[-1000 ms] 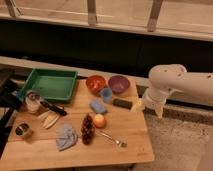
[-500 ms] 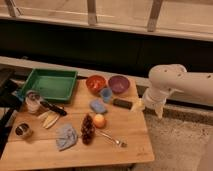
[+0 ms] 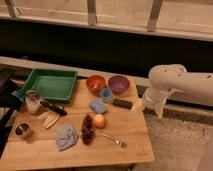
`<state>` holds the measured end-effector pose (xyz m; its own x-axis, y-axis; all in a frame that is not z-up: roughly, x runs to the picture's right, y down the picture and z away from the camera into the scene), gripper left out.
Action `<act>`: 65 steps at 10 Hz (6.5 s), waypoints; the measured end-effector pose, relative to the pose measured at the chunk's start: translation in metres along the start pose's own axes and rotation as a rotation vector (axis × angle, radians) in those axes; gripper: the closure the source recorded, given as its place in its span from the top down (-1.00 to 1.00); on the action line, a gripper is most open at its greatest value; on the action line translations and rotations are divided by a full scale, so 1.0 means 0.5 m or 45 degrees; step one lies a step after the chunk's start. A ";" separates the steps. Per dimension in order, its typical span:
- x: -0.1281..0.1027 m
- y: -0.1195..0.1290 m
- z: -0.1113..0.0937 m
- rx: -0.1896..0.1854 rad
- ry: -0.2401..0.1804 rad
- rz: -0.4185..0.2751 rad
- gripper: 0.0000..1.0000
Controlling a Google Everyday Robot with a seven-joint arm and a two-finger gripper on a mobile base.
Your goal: Wipe purple bowl with brush
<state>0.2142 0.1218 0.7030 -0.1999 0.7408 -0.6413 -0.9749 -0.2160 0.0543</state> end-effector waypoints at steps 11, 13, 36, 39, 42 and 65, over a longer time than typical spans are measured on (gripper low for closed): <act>-0.042 0.437 -0.043 -0.033 -0.175 -0.626 0.60; -0.008 0.550 -0.062 -0.115 -0.195 -0.806 0.60; -0.068 1.033 -0.028 -0.412 -0.293 -1.488 0.60; -0.036 1.055 0.021 -0.404 -0.272 -1.475 0.60; -0.024 1.076 0.074 -0.426 -0.258 -1.458 0.60; -0.065 1.109 0.148 -0.410 -0.319 -1.305 -1.00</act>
<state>-0.3271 0.0254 0.8106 0.6390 0.7636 -0.0929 -0.6260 0.4460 -0.6397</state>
